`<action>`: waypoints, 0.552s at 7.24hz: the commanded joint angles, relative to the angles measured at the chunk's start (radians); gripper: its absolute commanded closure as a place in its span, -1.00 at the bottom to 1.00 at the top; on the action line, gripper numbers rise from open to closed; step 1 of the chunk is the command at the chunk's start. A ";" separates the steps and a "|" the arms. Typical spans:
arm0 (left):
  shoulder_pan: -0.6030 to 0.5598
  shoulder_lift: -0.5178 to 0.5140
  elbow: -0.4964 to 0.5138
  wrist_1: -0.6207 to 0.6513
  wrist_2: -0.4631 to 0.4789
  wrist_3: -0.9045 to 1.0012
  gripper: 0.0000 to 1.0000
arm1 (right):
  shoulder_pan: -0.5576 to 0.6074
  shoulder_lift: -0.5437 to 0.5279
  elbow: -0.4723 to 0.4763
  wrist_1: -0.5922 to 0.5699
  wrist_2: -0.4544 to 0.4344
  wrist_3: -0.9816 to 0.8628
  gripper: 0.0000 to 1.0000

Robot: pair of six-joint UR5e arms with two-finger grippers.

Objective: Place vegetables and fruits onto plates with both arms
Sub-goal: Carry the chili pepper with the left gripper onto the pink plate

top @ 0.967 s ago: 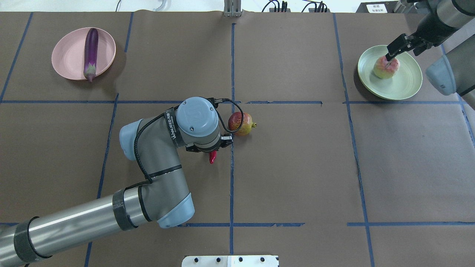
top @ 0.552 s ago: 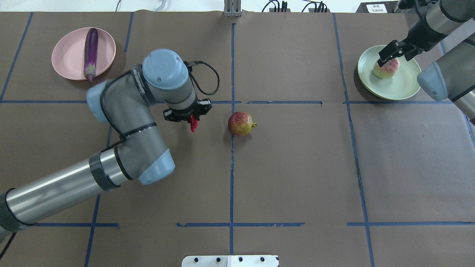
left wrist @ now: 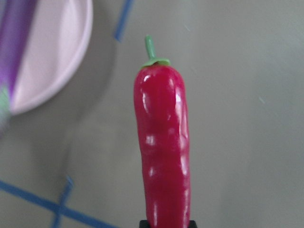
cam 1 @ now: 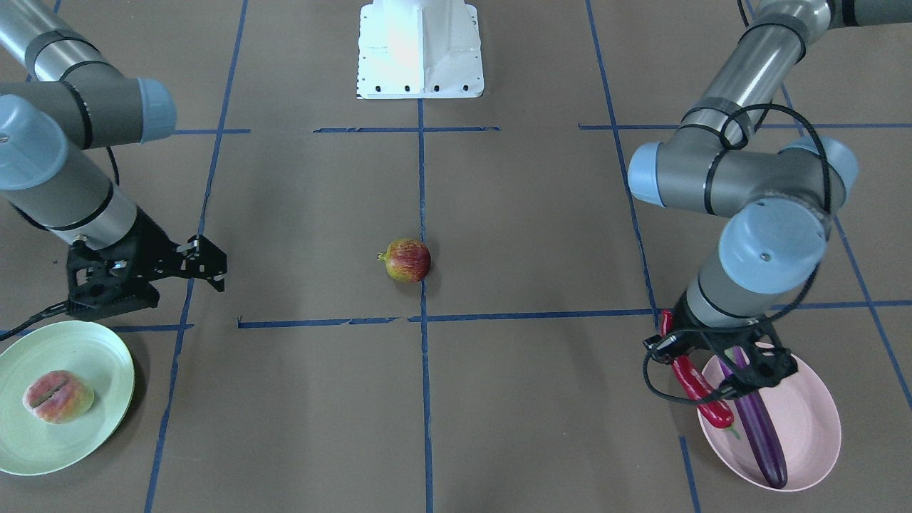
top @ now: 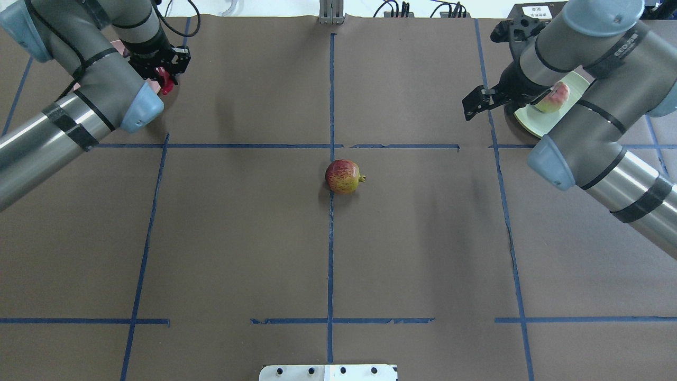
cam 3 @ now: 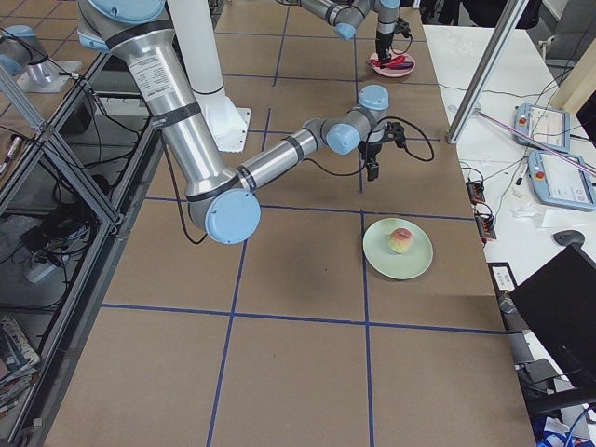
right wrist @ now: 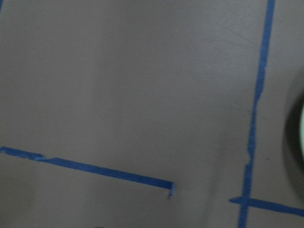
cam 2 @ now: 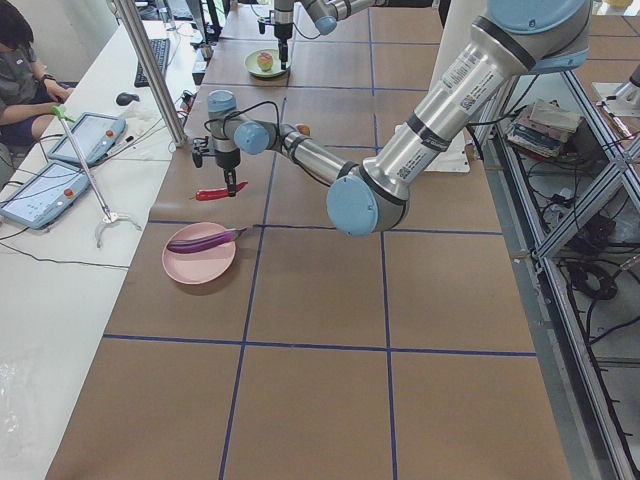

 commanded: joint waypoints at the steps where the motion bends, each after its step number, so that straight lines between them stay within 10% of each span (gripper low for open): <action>1: -0.070 -0.049 0.227 -0.095 0.003 0.134 1.00 | -0.077 0.056 0.020 -0.001 -0.051 0.145 -1.00; 2: -0.071 -0.055 0.297 -0.162 0.027 0.145 0.93 | -0.094 0.056 0.038 -0.003 -0.052 0.146 -1.00; 4: -0.043 -0.057 0.305 -0.175 0.040 0.152 -0.99 | -0.120 0.056 0.080 -0.014 -0.054 0.181 -1.00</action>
